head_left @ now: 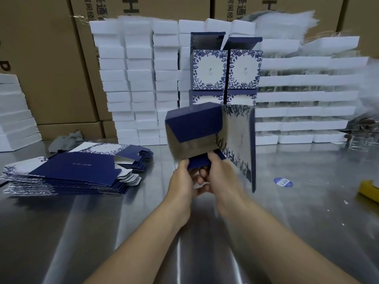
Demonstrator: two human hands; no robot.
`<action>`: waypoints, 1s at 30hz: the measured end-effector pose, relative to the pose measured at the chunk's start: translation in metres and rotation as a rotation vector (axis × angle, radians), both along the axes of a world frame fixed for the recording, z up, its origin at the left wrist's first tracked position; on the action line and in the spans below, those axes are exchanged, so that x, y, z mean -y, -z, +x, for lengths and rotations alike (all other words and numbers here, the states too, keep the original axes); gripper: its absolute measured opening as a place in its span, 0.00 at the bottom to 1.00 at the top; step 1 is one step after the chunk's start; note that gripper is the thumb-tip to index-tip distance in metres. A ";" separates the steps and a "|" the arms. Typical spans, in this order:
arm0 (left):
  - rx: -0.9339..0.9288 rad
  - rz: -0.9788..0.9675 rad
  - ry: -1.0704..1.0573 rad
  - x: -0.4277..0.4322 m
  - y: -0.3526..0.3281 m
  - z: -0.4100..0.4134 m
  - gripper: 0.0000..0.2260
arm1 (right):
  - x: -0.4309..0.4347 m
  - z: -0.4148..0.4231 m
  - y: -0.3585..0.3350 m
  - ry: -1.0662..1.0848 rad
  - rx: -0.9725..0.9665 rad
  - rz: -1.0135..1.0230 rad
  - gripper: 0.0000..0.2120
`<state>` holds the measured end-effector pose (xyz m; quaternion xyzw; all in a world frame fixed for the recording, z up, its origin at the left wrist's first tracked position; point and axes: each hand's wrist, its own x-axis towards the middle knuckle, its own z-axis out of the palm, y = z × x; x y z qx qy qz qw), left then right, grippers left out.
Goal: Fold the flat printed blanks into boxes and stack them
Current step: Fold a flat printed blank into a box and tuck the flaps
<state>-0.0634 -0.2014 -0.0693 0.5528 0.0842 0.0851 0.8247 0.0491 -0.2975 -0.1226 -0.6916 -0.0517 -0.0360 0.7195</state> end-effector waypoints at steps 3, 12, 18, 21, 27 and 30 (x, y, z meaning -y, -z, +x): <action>-0.003 0.019 0.020 0.000 -0.002 -0.004 0.16 | -0.002 -0.026 -0.018 0.067 0.011 0.003 0.19; 0.310 0.400 -0.229 -0.025 0.000 0.001 0.46 | 0.007 -0.065 -0.049 0.156 0.087 -0.012 0.15; 0.414 0.422 -0.212 -0.024 0.000 -0.001 0.22 | 0.021 -0.074 -0.063 0.311 0.322 -0.143 0.26; 0.424 0.328 -0.244 -0.031 -0.008 -0.003 0.16 | 0.027 -0.081 -0.073 0.308 0.406 -0.076 0.21; 0.315 0.254 -0.073 -0.055 -0.027 -0.003 0.20 | 0.035 -0.084 -0.091 0.054 0.297 0.119 0.15; 0.178 0.267 0.025 -0.059 -0.023 -0.002 0.23 | 0.029 -0.083 -0.086 0.012 0.273 -0.001 0.17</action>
